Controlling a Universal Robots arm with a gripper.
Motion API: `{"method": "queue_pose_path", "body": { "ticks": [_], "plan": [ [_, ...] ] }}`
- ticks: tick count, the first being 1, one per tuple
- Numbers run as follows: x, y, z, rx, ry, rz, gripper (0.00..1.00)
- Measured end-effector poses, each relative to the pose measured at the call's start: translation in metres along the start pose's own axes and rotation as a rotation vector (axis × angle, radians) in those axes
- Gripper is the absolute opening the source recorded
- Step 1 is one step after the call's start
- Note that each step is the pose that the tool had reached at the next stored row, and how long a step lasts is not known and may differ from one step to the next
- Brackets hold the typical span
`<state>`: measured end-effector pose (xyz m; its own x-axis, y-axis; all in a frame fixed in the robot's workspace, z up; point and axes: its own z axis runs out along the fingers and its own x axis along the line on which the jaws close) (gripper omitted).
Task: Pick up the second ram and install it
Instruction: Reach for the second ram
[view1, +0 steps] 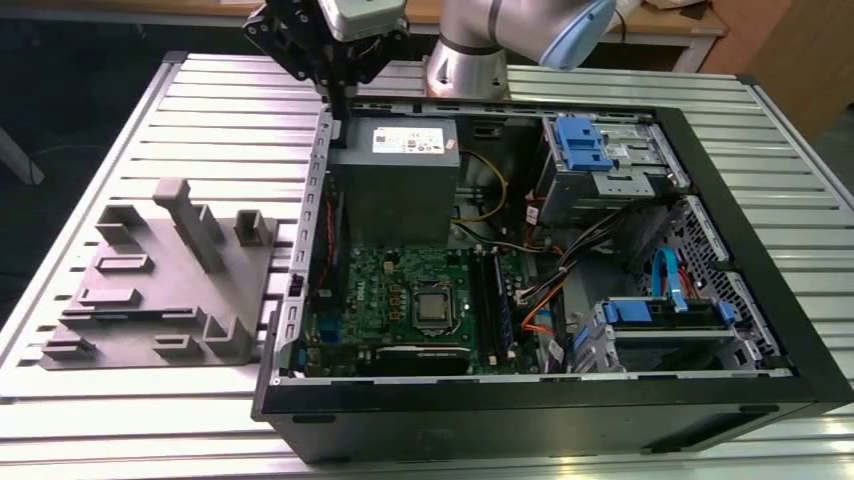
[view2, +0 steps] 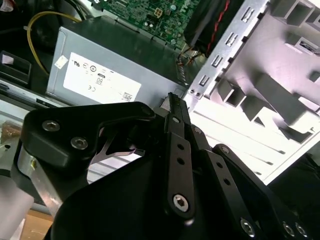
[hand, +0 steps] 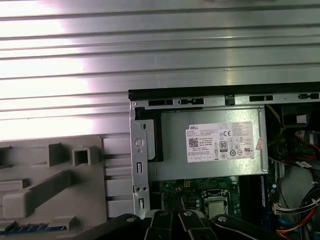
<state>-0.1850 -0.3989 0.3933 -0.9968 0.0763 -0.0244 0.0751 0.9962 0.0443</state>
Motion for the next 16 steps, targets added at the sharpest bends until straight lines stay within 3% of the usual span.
{"method": "queue_pose_path", "body": {
  "ticks": [16],
  "plan": [
    [0.0415,-0.0035,-0.0001,-0.0001,-0.0001,0.000,0.07]
  ]
}}
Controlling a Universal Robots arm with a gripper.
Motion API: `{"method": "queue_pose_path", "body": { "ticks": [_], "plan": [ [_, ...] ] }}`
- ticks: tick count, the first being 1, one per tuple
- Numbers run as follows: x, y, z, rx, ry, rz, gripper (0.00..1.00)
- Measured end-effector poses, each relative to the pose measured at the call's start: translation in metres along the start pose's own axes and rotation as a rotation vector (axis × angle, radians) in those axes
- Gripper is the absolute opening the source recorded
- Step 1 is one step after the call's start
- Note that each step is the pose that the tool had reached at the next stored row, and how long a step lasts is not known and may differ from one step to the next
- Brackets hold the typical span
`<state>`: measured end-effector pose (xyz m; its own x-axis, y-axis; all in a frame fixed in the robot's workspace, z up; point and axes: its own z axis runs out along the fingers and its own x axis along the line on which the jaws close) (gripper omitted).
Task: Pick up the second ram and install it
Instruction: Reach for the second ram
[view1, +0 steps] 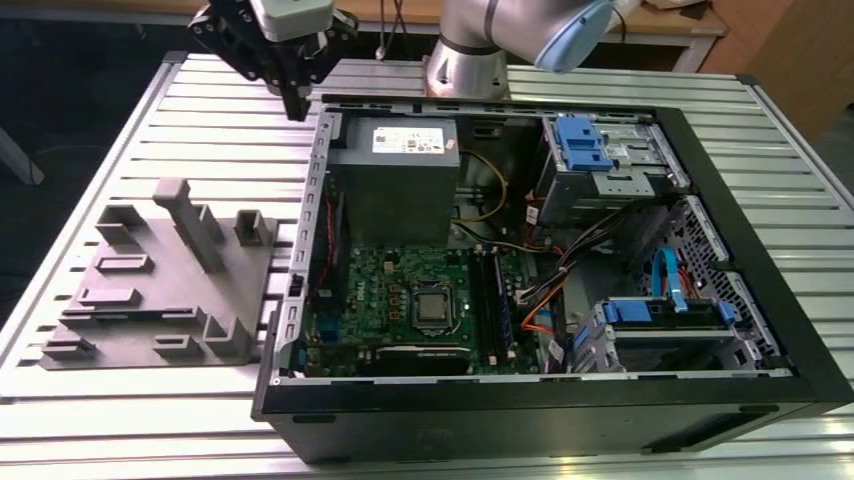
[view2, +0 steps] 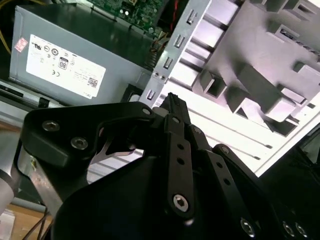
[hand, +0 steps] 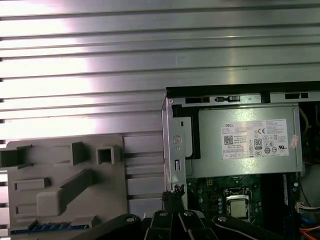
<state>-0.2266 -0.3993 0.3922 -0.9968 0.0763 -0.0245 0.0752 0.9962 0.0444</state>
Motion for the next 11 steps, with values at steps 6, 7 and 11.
{"method": "queue_pose_path", "body": {
  "ticks": [6,7,11],
  "plan": [
    [0.0122,-0.0011,-0.0001,0.0000,0.0000,0.000,0.07],
    [0.0134,-0.0013,-0.0001,0.0000,0.0000,0.000,0.07],
    [0.0178,-0.0030,0.0001,0.0001,0.0000,0.000,0.07]
  ]
}}
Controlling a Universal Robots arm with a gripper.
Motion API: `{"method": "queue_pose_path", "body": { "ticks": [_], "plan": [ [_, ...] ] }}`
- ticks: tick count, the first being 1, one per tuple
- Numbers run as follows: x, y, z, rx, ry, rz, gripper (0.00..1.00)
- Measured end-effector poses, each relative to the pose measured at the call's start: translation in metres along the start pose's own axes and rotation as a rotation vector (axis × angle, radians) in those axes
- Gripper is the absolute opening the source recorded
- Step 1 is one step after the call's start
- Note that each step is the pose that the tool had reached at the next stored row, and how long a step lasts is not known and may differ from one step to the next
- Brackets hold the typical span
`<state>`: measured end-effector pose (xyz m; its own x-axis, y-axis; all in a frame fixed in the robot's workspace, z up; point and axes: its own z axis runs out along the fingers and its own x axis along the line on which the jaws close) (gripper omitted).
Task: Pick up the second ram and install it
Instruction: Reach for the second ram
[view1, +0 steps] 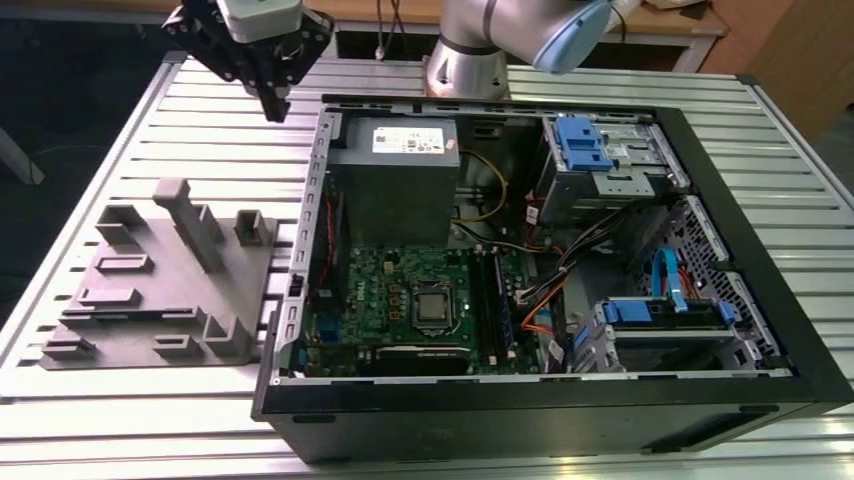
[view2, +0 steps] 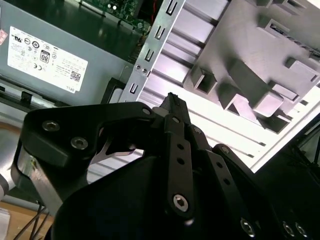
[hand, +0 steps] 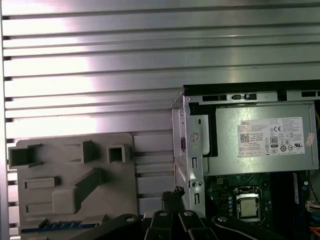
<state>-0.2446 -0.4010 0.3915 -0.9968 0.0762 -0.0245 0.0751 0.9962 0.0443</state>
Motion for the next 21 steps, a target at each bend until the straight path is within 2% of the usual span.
{"method": "queue_pose_path", "body": {
  "ticks": [12,21],
  "plan": [
    [0.0137,-0.0131,0.0015,0.0000,0.0001,0.000,0.07],
    [0.0321,-0.0216,0.0016,0.0000,0.0000,0.000,0.07]
  ]
}}
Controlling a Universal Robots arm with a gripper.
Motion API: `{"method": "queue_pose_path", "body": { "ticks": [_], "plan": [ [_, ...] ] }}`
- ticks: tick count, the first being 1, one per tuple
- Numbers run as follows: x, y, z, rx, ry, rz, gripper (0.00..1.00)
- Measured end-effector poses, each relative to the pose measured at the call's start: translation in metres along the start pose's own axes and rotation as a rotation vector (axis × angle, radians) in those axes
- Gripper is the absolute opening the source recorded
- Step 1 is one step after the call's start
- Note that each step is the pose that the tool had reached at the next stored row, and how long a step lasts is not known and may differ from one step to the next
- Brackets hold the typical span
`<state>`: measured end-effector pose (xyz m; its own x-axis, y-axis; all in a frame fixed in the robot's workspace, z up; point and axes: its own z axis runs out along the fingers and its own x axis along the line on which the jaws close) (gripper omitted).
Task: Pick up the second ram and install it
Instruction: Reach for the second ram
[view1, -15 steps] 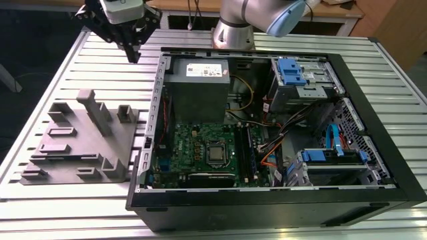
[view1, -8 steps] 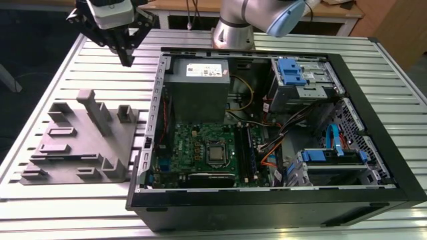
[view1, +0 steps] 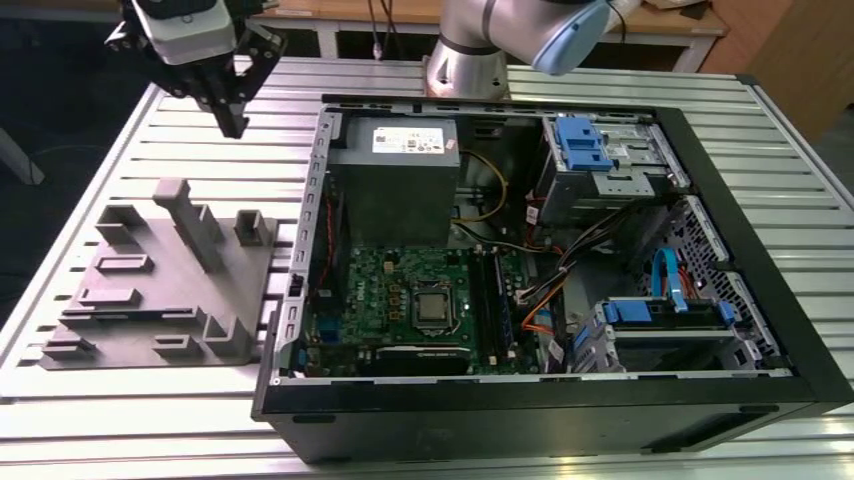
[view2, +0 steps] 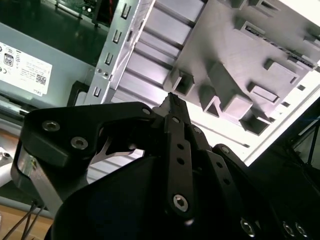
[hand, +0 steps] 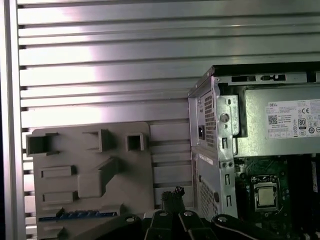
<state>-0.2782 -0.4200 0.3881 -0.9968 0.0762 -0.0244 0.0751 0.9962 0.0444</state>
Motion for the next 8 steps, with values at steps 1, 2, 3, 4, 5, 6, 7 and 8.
{"method": "queue_pose_path", "body": {
  "ticks": [1,2,3,4,5,6,7,8],
  "plan": [
    [0.0025,-0.0007,0.0000,0.0000,0.0000,0.000,0.07],
    [0.0053,-0.0013,0.0001,0.0000,0.0000,0.000,0.07],
    [0.0079,-0.0017,0.0001,0.0000,0.0000,0.000,0.07],
    [0.0104,-0.0022,0.0001,0.0001,0.0000,0.000,0.07],
    [0.0129,-0.0026,0.0001,0.0000,0.0000,0.000,0.07],
    [0.0155,-0.0031,0.0001,0.0000,0.0000,0.000,0.07],
    [0.0181,-0.0036,0.0002,0.0000,0.0000,0.000,0.07],
    [0.0206,-0.0042,0.0003,-0.0001,-0.0001,0.000,0.07]
  ]
}}
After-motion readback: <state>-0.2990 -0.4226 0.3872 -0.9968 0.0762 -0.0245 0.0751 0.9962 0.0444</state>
